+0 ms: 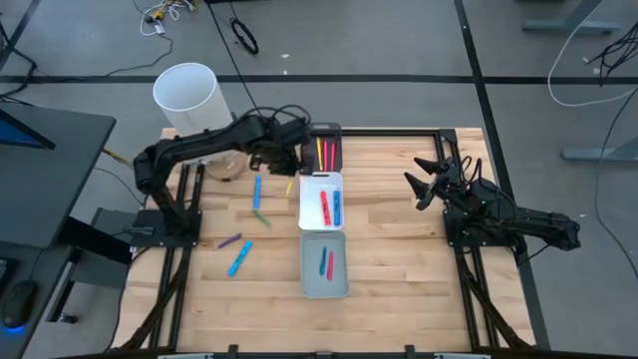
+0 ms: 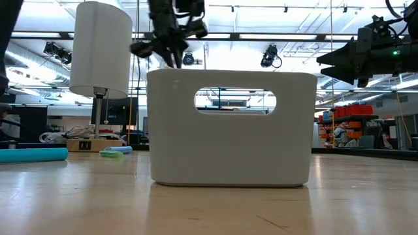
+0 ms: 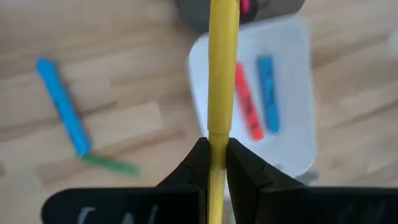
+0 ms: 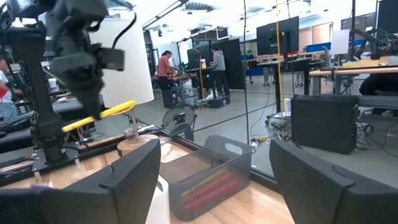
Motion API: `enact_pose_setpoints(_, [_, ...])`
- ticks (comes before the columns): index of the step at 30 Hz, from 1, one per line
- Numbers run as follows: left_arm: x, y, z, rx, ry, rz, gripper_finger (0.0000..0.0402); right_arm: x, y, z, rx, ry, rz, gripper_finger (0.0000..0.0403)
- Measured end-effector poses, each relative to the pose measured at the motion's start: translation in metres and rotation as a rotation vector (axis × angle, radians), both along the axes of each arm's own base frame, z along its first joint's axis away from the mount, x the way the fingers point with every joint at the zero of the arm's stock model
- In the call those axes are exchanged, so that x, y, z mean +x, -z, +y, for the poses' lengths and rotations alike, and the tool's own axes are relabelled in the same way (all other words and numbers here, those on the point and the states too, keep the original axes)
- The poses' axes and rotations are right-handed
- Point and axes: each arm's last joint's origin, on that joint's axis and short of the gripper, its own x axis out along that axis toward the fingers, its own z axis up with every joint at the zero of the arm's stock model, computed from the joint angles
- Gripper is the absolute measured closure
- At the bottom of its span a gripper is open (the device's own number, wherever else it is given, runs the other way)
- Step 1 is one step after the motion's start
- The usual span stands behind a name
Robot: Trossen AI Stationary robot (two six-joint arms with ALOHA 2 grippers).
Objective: Pick & Place Markers
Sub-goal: Put the yellow pen into the black bin
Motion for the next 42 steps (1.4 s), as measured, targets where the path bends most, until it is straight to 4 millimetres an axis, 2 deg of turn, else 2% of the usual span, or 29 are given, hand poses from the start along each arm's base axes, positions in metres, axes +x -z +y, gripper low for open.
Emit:
enact_pose_setpoints(10, [0.036,0.000,0.048,0.079,-0.076,-0.064,0.0370,0.000,0.000,0.000,0.000,0.000,0.000,0.0101])
enact_pose_setpoints(22, [0.049,0.018,0.104,0.161,-0.144,-0.110,0.0370,0.000,0.000,0.000,0.000,0.000,0.000,0.0101])
enact_pose_setpoints(31, [0.060,0.043,0.132,0.277,-0.186,-0.102,0.0370,0.000,0.000,0.000,0.000,0.000,0.000,0.0101])
enact_pose_setpoints(42, [0.080,0.103,0.139,0.247,-0.185,0.022,0.0370,0.000,0.000,0.000,0.000,0.000,0.000,0.0101])
